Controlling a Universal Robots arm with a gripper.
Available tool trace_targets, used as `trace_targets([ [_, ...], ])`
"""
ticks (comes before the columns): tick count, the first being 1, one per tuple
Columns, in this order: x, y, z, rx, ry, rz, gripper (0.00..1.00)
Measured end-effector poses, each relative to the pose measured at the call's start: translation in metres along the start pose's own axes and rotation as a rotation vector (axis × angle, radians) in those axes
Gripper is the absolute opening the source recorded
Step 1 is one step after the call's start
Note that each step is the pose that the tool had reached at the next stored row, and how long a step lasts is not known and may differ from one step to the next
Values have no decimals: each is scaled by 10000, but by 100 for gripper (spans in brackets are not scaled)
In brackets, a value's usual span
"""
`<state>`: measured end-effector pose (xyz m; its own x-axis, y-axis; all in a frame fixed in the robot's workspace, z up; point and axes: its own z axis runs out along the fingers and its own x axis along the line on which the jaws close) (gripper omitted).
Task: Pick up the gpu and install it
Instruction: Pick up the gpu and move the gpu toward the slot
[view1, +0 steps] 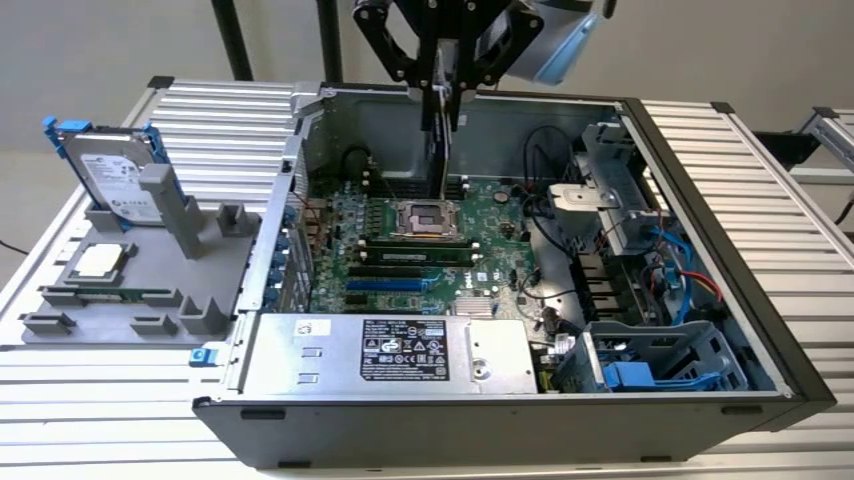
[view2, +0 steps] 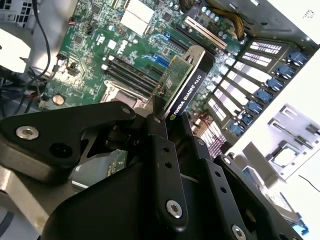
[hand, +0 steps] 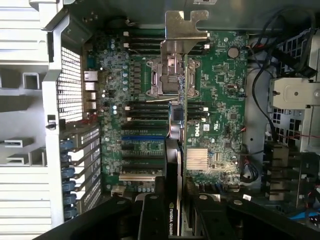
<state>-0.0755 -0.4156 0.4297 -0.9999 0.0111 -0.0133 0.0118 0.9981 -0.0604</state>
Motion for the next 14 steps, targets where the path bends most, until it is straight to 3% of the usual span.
trace_targets([
  [9, -69, 1, 1, 0, 0, 0, 0],
  [14, -74, 1, 1, 0, 0, 1, 0],
])
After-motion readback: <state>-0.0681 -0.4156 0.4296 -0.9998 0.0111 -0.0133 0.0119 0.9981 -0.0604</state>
